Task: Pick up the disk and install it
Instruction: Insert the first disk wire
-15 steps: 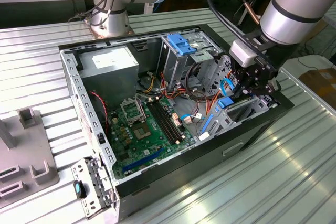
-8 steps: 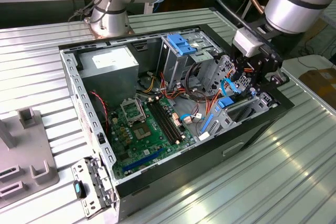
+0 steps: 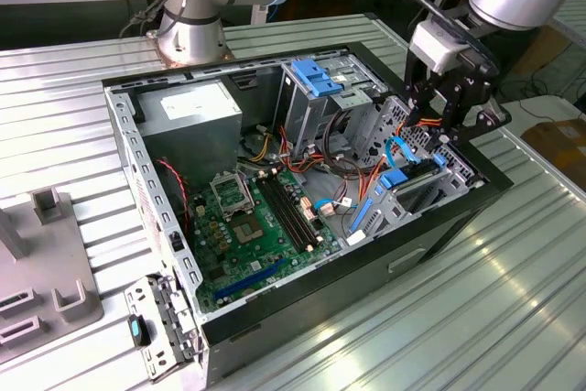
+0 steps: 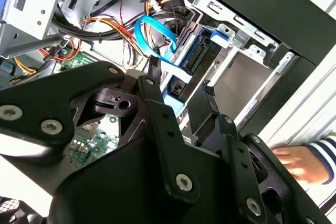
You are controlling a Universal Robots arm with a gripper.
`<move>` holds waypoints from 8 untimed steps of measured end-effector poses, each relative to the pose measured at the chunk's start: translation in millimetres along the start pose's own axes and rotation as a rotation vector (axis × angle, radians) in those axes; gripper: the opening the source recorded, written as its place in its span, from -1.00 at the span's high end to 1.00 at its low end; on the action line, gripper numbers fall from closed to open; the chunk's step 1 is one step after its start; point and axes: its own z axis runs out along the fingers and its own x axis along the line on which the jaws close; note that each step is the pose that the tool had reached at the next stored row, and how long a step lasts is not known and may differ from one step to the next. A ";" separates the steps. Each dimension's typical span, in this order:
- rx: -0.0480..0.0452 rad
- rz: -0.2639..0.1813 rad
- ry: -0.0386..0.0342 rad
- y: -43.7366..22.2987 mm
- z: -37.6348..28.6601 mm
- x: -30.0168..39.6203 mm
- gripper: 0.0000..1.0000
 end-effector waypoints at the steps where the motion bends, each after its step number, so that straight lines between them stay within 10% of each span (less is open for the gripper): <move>1: -0.0001 -0.002 -0.0004 -0.9 0.2 -0.7 0.04; 8: -0.0013 -0.033 -0.0045 -22.9 3.2 -2.9 0.04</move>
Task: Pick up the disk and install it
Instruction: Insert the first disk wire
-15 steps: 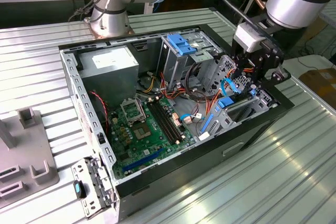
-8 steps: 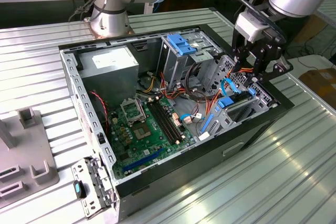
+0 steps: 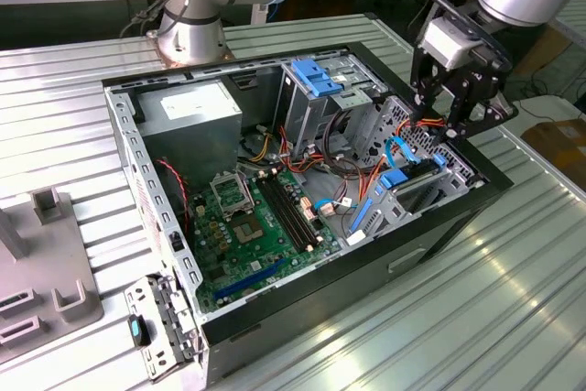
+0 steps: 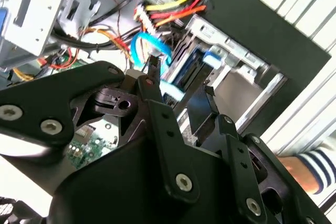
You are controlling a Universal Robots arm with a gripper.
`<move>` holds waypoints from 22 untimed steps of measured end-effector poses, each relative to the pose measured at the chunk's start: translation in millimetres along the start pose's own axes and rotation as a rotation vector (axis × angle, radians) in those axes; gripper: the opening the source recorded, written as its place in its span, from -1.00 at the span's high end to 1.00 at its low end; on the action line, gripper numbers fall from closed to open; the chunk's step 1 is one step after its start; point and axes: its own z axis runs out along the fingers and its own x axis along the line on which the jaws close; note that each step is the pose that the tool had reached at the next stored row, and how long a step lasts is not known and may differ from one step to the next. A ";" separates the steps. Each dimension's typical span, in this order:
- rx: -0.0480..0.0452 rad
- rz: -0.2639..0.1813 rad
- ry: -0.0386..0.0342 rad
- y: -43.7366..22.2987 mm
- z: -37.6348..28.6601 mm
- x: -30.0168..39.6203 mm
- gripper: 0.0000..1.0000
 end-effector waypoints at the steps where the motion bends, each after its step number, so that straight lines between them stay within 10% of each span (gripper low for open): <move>1: -0.0001 -0.001 -0.0001 -3.7 0.4 0.1 0.04; 5: -0.0004 -0.009 -0.0012 -28.7 3.7 1.1 0.04; 9: -0.0003 -0.009 -0.0010 -30.1 3.9 0.1 0.04; 16: 0.0009 -0.008 -0.0004 12.2 0.3 -1.8 0.04; 22: 0.0009 -0.009 -0.0003 13.2 0.2 -1.9 0.04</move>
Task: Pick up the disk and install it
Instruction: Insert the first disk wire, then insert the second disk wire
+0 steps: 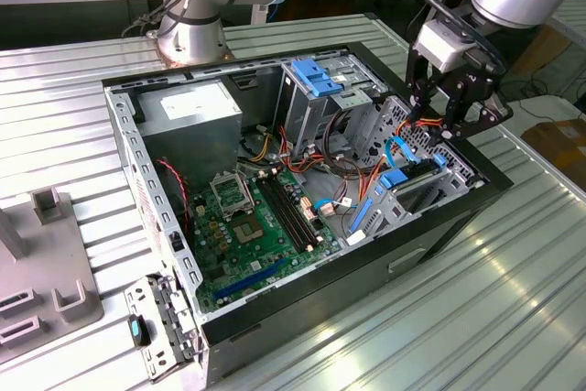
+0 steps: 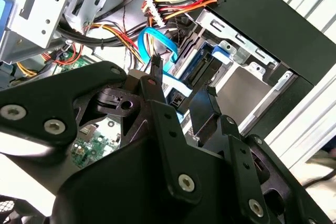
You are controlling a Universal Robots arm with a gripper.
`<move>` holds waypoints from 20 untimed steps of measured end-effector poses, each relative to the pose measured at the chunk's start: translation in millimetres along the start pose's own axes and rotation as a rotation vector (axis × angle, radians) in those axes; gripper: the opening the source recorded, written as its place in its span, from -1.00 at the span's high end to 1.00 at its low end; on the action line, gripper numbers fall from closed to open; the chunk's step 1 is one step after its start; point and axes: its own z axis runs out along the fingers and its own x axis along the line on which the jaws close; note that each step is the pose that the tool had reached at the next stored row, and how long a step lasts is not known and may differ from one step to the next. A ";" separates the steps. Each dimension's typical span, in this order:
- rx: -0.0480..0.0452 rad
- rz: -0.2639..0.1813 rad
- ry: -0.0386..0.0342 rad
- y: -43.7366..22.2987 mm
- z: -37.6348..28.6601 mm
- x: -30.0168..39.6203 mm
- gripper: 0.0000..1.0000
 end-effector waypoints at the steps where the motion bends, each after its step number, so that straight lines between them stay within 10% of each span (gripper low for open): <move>1: 0.0000 0.000 0.0000 0.1 0.0 0.0 0.04; 13: -0.0001 0.000 0.0000 2.6 0.0 -0.2 0.04; 20: -0.0066 -0.167 -0.0219 -4.7 1.5 0.3 0.04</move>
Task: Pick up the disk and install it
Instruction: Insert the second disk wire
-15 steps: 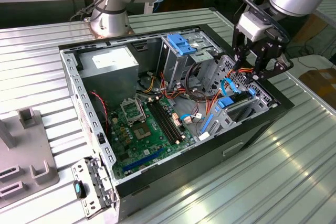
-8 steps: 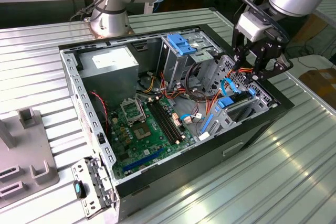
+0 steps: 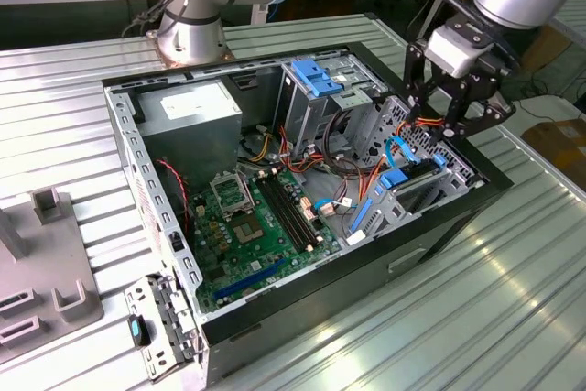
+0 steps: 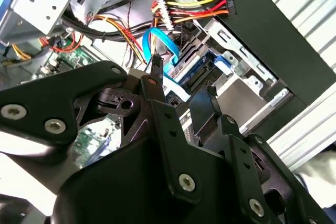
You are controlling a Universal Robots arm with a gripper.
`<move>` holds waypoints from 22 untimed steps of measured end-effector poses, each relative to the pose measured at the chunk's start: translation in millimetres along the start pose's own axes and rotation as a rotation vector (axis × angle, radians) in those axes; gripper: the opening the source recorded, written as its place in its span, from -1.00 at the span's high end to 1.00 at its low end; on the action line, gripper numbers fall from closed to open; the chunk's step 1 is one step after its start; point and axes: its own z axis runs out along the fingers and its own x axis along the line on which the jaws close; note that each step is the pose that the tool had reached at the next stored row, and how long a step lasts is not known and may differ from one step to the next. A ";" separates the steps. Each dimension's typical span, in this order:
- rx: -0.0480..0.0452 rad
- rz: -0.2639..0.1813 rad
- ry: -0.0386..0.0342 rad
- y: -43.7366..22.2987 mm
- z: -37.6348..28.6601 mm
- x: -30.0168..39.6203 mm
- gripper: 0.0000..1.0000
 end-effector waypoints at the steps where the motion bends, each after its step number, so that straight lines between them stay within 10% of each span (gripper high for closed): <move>1: -0.0014 -0.035 -0.0046 -2.1 0.6 0.5 0.04; 9: -0.0048 -0.121 -0.0158 -29.3 4.0 6.7 0.04; 17: -0.0092 -0.232 -0.0303 -42.5 7.1 9.8 0.04; 22: -0.0142 -0.357 -0.0466 -57.1 11.2 13.3 0.04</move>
